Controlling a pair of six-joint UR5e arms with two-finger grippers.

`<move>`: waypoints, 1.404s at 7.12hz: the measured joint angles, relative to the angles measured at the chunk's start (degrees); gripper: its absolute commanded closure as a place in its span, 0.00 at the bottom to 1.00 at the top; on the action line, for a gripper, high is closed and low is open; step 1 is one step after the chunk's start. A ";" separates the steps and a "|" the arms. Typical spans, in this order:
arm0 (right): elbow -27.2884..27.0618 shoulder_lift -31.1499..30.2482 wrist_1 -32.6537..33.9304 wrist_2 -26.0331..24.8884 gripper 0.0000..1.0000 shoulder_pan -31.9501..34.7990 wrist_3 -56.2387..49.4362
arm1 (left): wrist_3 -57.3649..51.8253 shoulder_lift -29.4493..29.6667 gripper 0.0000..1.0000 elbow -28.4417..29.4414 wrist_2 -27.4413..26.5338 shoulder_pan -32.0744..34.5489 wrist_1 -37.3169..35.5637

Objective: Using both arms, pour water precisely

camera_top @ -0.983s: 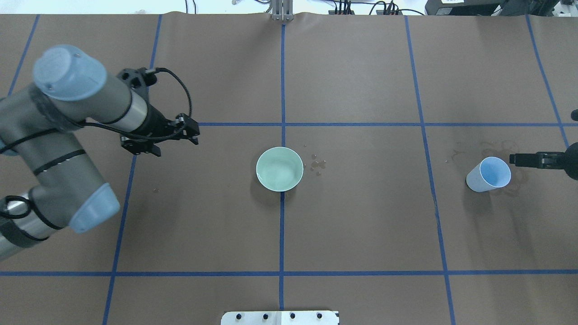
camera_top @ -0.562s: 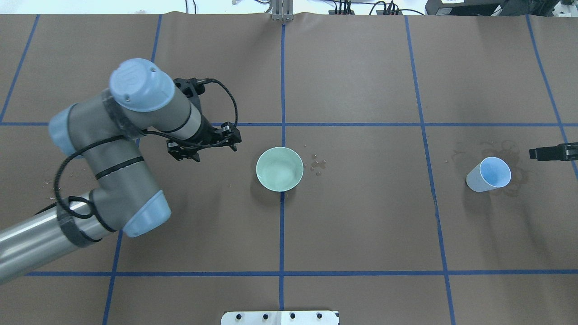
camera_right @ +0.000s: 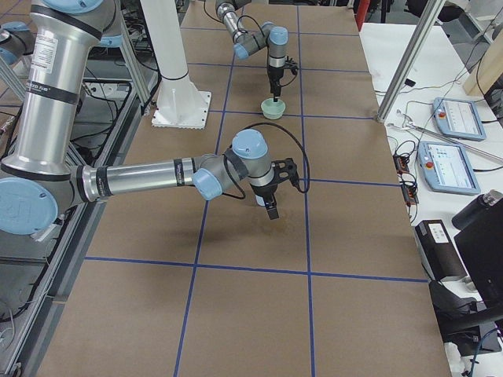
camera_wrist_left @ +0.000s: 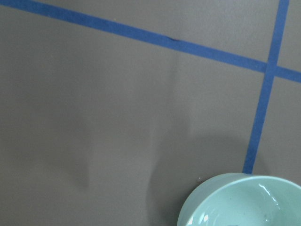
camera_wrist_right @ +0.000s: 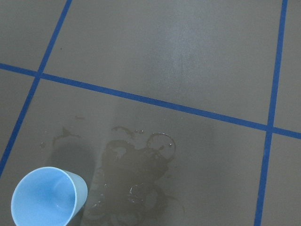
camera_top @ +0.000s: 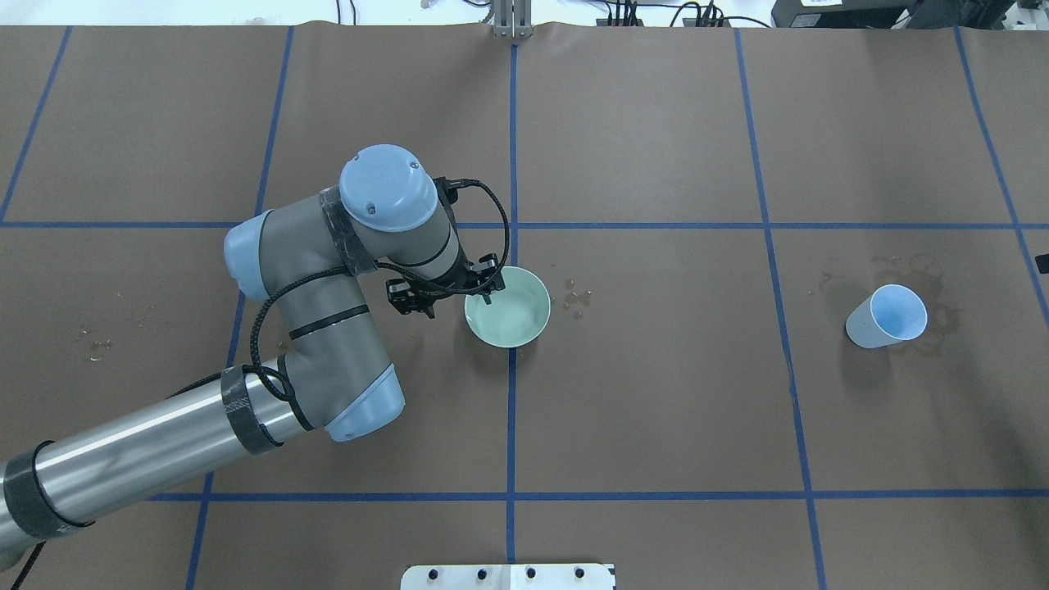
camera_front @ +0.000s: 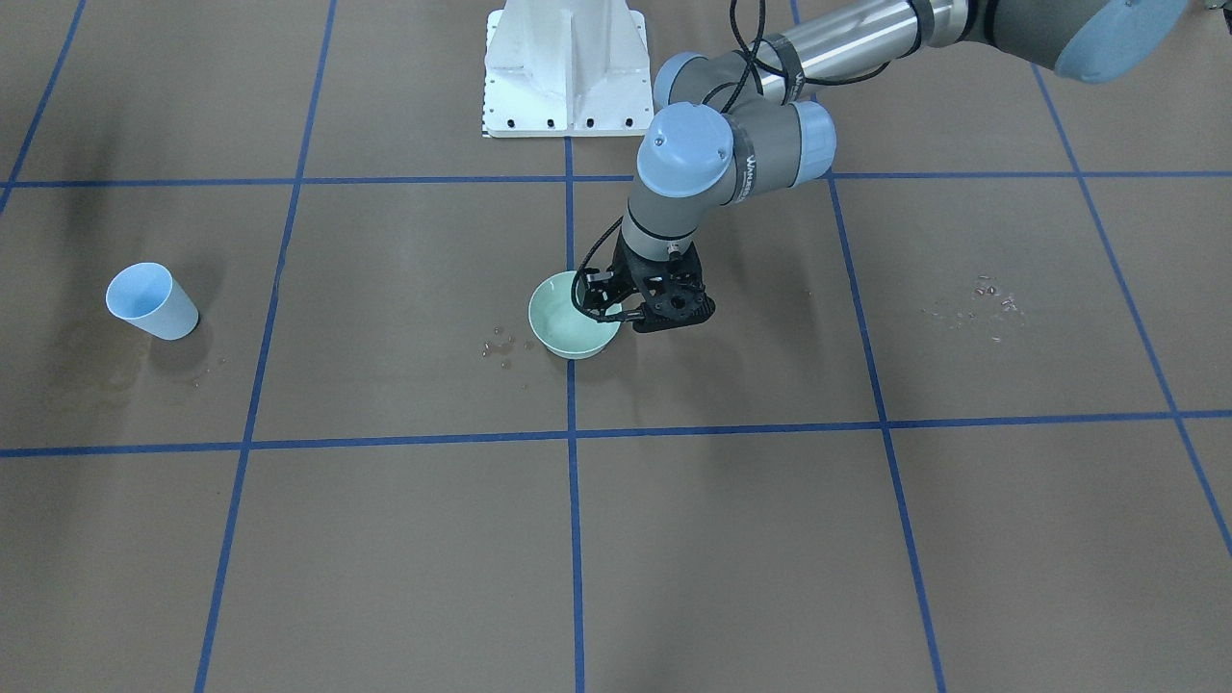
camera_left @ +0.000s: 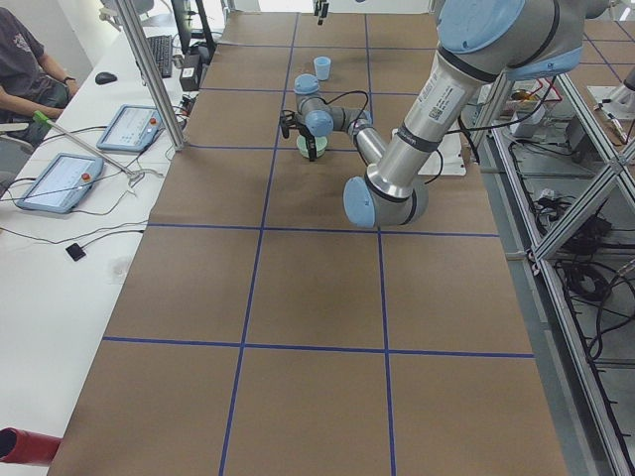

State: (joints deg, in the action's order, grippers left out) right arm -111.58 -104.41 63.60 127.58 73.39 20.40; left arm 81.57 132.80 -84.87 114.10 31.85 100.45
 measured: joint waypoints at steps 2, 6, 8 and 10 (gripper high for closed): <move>-0.05 0.07 0.34 0.83 0.00 0.58 -0.49 | 0.23 0.24 1.00 0.46 0.00 -0.53 0.12; -0.04 0.31 0.38 0.91 0.00 0.85 -0.48 | 0.21 0.48 1.00 -0.08 0.32 -0.12 1.48; -0.04 0.37 0.38 0.91 0.00 0.99 -0.51 | -0.48 -1.76 1.00 -3.78 3.68 2.68 2.21; 0.07 0.53 0.38 0.89 0.00 1.05 -0.50 | -5.65 -12.23 1.00 -13.33 9.31 7.03 2.36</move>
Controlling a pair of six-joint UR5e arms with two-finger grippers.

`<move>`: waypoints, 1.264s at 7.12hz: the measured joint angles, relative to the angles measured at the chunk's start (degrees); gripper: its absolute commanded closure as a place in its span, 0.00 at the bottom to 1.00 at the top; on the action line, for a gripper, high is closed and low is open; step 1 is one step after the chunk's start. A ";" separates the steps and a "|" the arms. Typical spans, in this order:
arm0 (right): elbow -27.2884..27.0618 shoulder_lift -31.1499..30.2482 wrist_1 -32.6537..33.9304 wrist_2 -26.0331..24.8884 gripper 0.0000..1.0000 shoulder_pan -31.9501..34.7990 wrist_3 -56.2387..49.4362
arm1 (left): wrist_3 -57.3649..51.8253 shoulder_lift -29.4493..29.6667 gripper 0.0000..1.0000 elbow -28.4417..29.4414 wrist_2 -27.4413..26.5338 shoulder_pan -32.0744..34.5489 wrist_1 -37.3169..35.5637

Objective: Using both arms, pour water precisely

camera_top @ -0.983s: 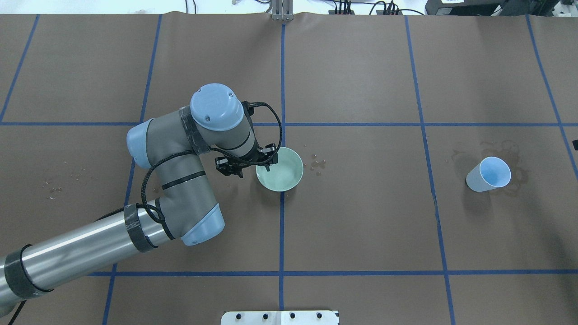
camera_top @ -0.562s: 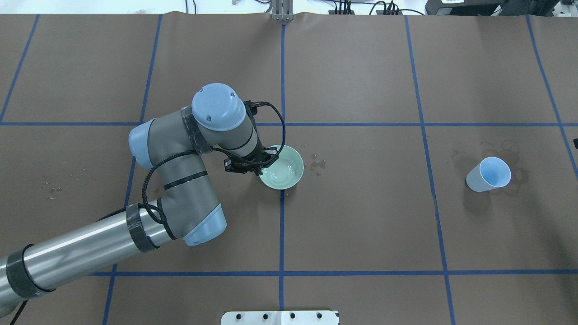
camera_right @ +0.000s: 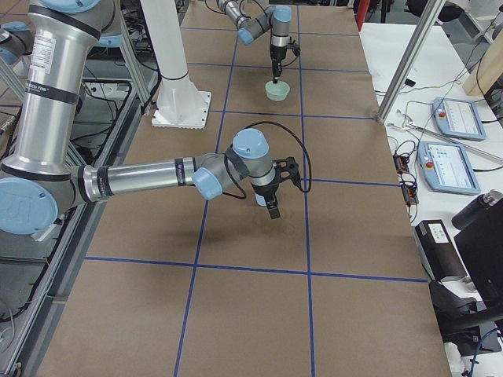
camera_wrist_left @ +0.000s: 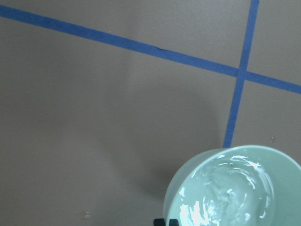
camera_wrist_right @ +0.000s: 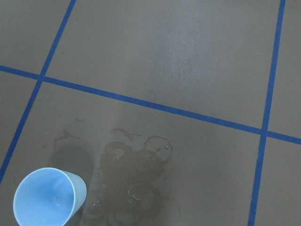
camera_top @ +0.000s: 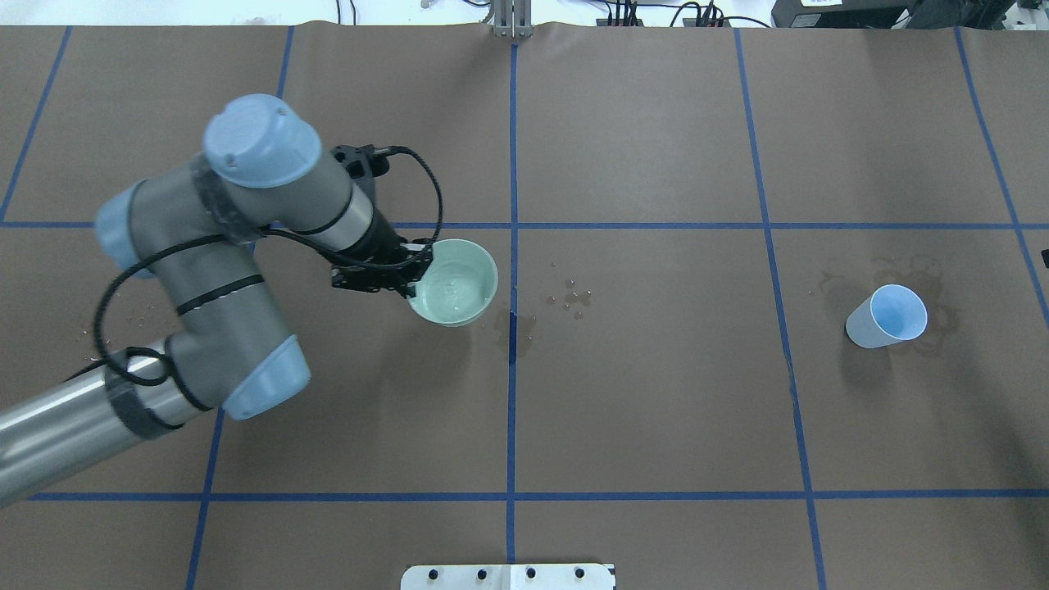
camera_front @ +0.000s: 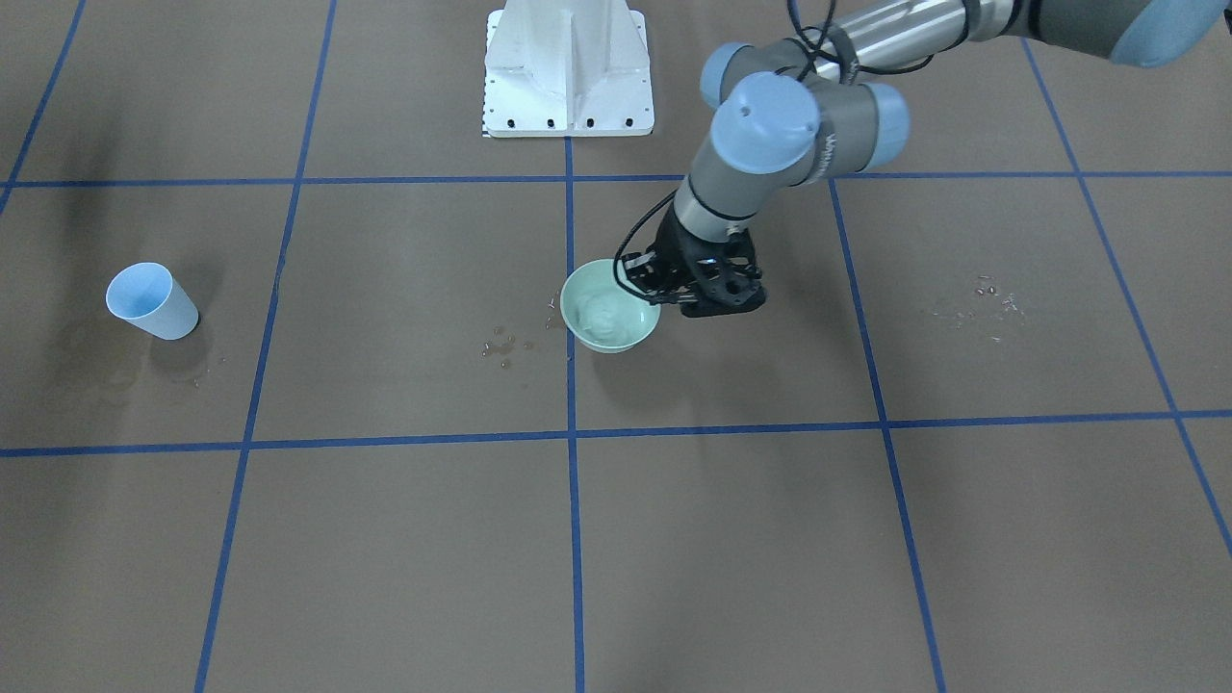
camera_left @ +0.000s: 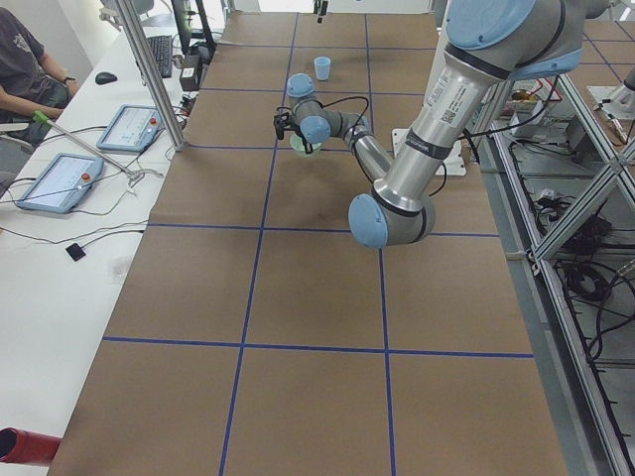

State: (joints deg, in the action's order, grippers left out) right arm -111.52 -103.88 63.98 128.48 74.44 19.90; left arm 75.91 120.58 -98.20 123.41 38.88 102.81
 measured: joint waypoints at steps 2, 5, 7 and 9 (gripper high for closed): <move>0.24 0.55 0.04 -0.06 0.00 0.01 0.04 | -13.66 -14.51 1.00 -7.59 2.70 5.25 0.50; 0.31 0.45 0.00 0.01 0.00 0.27 0.05 | -42.60 -29.25 1.00 -5.60 11.37 19.12 2.01; 0.29 -0.04 0.00 0.33 0.00 0.64 0.07 | -53.14 -31.58 1.00 -0.97 14.86 24.46 2.12; 0.28 -0.49 0.00 1.27 0.00 1.50 0.07 | -54.53 -31.55 1.00 2.42 15.19 25.05 2.13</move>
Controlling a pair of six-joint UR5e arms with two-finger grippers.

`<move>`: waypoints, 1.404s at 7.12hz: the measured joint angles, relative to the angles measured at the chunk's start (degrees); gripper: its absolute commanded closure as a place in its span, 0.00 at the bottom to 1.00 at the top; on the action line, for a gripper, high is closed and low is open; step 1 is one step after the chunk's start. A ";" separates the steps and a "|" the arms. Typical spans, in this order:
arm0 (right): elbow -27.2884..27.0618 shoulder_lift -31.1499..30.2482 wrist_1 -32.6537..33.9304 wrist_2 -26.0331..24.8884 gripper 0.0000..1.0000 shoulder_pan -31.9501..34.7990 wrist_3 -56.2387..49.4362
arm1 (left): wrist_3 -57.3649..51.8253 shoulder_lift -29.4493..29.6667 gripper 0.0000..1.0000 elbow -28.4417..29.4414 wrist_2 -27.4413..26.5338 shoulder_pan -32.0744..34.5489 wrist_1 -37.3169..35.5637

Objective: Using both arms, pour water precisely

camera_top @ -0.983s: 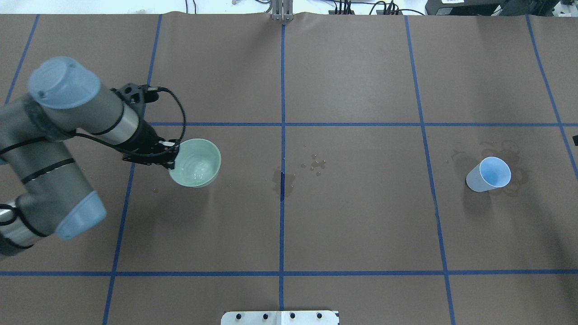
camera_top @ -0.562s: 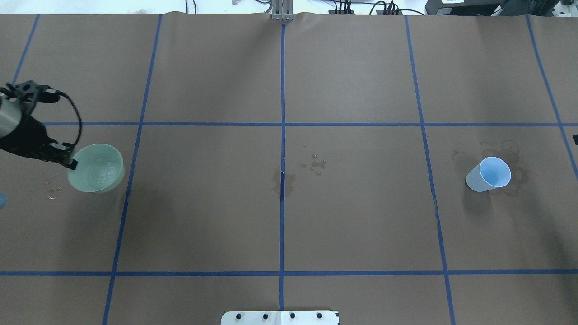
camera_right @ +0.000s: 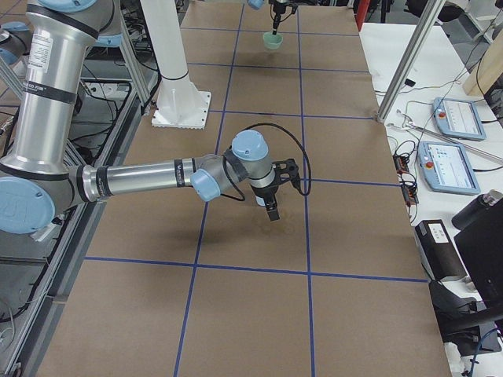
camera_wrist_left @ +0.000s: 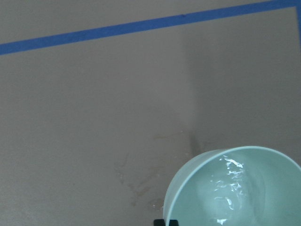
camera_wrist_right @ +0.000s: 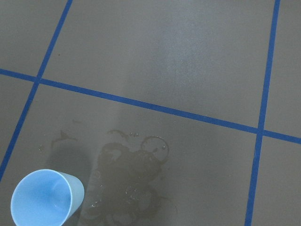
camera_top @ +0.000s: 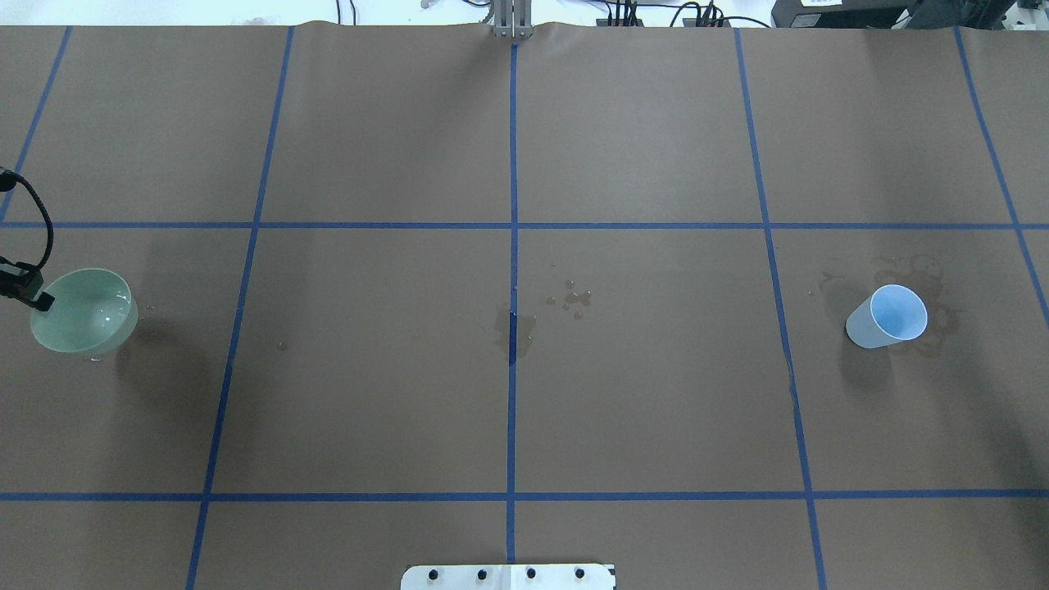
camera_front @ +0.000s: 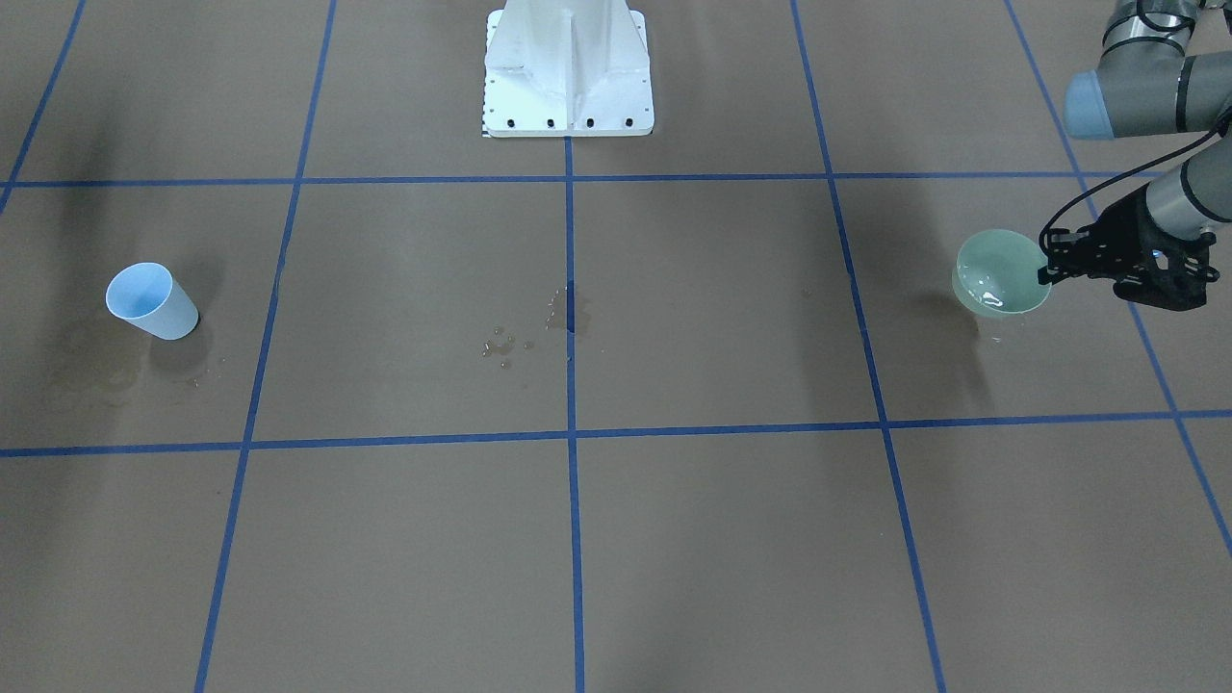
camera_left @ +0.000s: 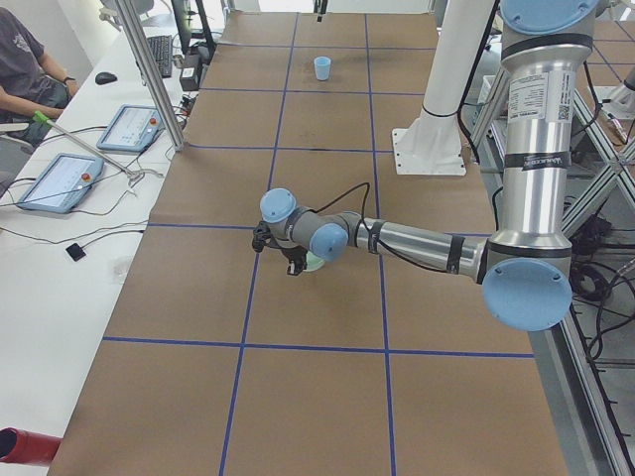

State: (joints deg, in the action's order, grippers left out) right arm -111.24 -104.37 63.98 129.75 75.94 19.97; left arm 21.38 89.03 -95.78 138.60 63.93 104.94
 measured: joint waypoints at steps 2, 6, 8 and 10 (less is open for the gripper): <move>0.09 -0.35 0.00 0.41 0.00 0.44 0.00 | -0.11 0.26 0.97 1.81 0.01 -0.04 0.00; 0.66 -0.18 0.00 0.51 0.00 0.61 0.06 | -0.34 -0.59 0.00 3.12 -0.06 0.13 0.08; 0.88 0.03 0.11 0.99 0.00 1.21 0.05 | -0.37 -1.87 0.00 1.08 -0.04 1.32 0.53; 2.30 0.44 0.28 2.09 0.00 2.79 -0.72 | -1.92 -2.49 0.00 -2.45 0.25 6.71 0.29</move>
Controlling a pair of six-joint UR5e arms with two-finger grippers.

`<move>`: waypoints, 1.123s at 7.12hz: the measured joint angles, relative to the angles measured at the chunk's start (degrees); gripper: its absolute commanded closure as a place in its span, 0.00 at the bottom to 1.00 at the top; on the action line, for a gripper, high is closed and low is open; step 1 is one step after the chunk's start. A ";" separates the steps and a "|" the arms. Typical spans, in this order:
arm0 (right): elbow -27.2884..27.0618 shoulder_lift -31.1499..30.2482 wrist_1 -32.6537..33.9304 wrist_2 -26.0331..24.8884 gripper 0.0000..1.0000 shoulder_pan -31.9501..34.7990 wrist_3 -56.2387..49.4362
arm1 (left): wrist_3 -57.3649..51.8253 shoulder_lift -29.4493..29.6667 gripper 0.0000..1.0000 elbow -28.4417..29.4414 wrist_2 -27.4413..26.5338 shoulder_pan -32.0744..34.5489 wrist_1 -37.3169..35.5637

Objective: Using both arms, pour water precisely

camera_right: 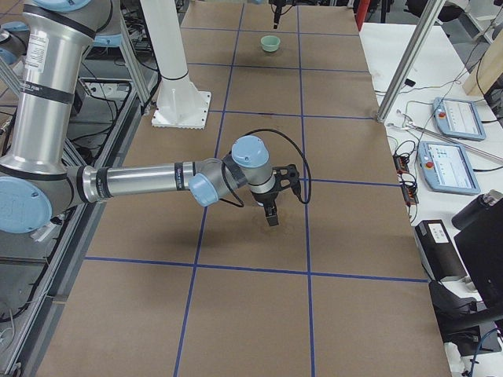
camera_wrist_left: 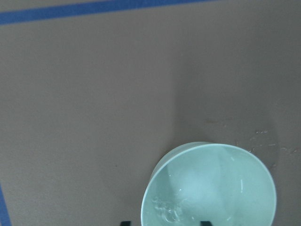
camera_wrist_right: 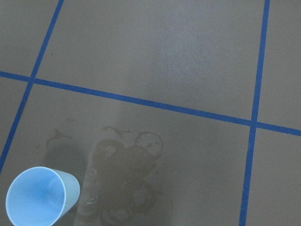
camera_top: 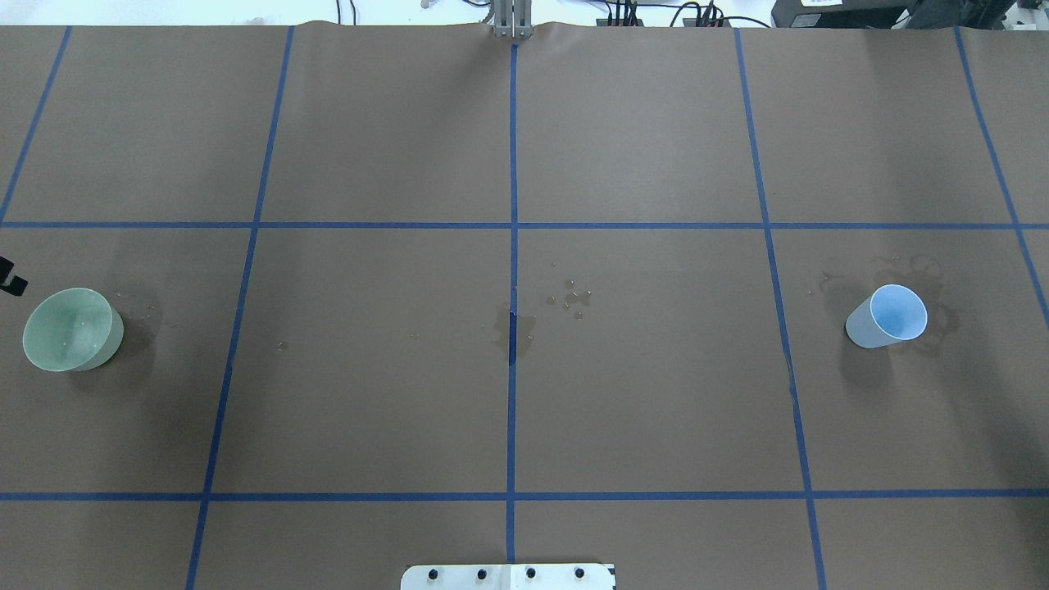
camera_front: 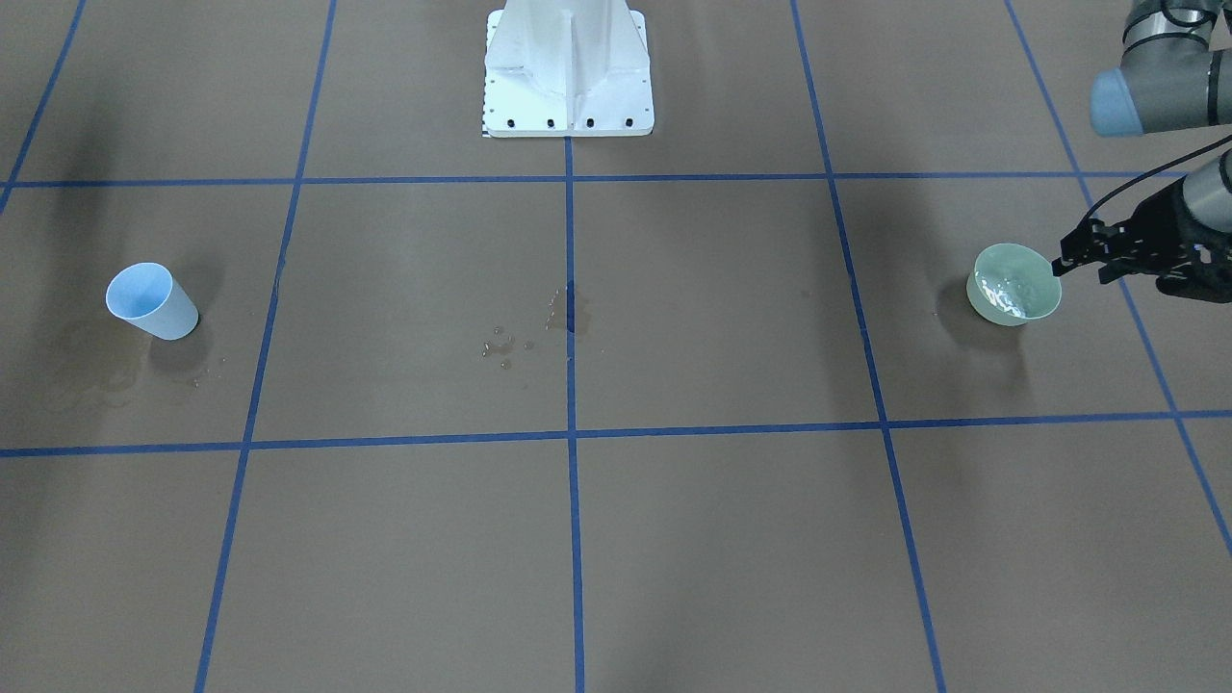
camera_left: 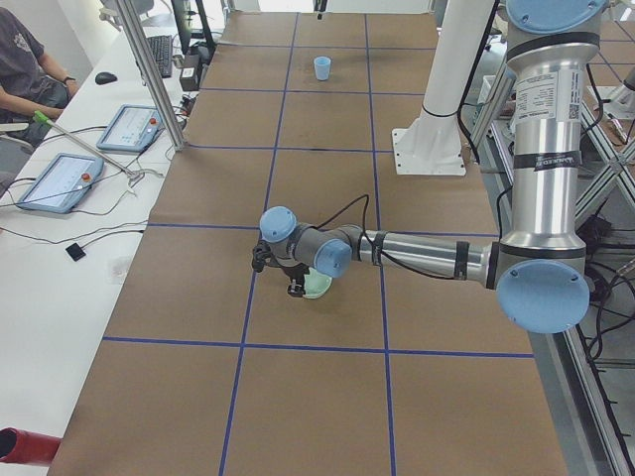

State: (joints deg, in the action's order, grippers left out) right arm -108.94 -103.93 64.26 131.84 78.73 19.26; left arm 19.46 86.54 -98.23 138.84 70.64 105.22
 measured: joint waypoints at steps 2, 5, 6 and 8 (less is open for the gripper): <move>3.41 1.55 2.36 0.59 0.00 2.30 -4.11 | -7.66 -2.12 0.00 -2.05 0.10 6.87 -0.99; 6.74 8.99 21.98 4.45 0.00 7.61 -20.12 | -18.33 -3.33 0.00 1.73 -0.06 17.29 -4.69; 6.99 10.67 27.08 5.14 0.00 8.73 -22.93 | -19.25 -2.78 0.00 2.80 -0.12 18.93 -6.99; 7.27 10.83 29.69 5.16 0.00 9.29 -24.02 | -19.67 -0.58 0.00 2.94 -0.15 20.10 -13.54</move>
State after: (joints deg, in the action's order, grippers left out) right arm -101.67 -93.10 93.95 137.00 88.01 -4.77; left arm -0.20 85.96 -95.29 138.69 90.74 91.68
